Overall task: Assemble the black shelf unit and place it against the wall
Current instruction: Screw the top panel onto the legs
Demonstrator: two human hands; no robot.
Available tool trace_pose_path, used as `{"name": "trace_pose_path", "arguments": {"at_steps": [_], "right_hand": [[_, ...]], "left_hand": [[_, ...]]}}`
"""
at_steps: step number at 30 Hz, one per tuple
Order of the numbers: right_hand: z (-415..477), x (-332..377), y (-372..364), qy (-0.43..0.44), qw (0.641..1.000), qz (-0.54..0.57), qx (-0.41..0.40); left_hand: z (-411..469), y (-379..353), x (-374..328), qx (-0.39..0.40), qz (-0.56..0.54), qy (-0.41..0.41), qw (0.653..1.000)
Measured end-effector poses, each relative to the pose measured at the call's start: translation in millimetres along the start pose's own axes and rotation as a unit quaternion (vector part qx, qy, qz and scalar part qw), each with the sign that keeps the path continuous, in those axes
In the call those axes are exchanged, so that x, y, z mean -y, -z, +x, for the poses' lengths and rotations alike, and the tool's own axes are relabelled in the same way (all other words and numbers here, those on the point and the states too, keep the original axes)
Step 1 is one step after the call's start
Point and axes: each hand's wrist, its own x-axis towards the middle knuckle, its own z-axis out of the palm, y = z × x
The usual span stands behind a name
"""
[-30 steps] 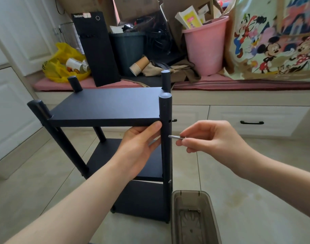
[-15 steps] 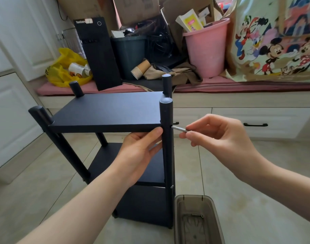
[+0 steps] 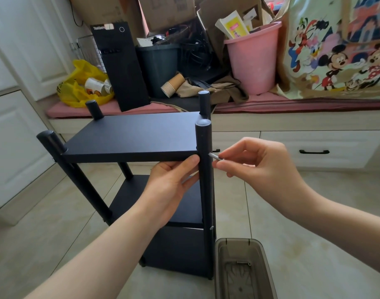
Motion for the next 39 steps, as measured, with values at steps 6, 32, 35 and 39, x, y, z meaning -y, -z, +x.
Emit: {"name": "trace_pose_path", "arguments": {"at_steps": [6, 32, 35, 39], "right_hand": [[6, -1, -5, 0.001, 1.000, -0.011, -0.003], [12, -4, -13, 0.028, 0.999, -0.043, -0.010], [12, -4, -12, 0.026, 0.999, -0.038, 0.003], [10, -4, -12, 0.034, 0.999, -0.032, 0.009]], "left_hand": [[0, 0, -1, 0.000, 0.005, 0.000, 1.000], [0, 0, -1, -0.004, 0.013, 0.001, 1.000], [0, 1, -1, -0.006, 0.016, 0.001, 1.000], [0, 1, -1, -0.006, 0.017, 0.000, 1.000]]}}
